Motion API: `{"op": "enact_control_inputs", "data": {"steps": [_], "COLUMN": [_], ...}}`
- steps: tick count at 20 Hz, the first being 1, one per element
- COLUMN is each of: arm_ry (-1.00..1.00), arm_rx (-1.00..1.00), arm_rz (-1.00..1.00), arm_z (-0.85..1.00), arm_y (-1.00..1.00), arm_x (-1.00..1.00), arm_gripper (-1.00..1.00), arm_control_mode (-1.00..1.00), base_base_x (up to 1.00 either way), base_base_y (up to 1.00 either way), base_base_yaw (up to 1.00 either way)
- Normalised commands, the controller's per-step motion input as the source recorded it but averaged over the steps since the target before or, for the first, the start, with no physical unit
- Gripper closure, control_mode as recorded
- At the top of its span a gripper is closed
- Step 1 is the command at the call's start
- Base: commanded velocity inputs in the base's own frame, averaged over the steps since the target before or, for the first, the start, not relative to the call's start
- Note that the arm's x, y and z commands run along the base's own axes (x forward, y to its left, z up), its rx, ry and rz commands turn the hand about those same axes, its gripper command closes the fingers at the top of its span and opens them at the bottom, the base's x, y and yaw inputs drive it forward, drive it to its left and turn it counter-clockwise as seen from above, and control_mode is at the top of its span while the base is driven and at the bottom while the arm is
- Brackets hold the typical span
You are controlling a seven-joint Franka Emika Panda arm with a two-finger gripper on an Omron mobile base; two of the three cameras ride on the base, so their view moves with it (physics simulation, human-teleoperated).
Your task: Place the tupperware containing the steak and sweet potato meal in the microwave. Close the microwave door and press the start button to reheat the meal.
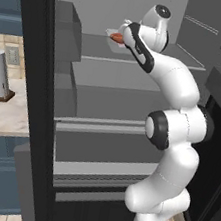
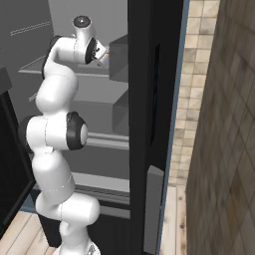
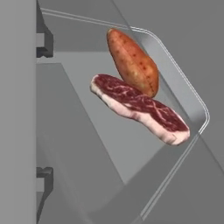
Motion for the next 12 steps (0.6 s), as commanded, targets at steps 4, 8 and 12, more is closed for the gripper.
{"op": "enact_control_inputs", "data": {"steps": [4, 8, 12], "arm_ry": [0.00, 0.00, 0.00], "arm_rx": [0.00, 0.00, 0.00], "arm_rz": [-0.04, -0.07, -0.08], "arm_z": [-0.06, 0.00, -0.01], "arm_y": [0.00, 0.00, 0.00], "arm_x": [0.30, 0.18, 0.01], "arm_gripper": [-1.00, -1.00, -1.00], "arm_control_mode": [-1.00, -1.00, -1.00], "base_base_x": [0.00, 0.00, 0.00], "base_base_y": [0.00, 0.00, 0.00], "base_base_yaw": [0.00, 0.00, 0.00]}}
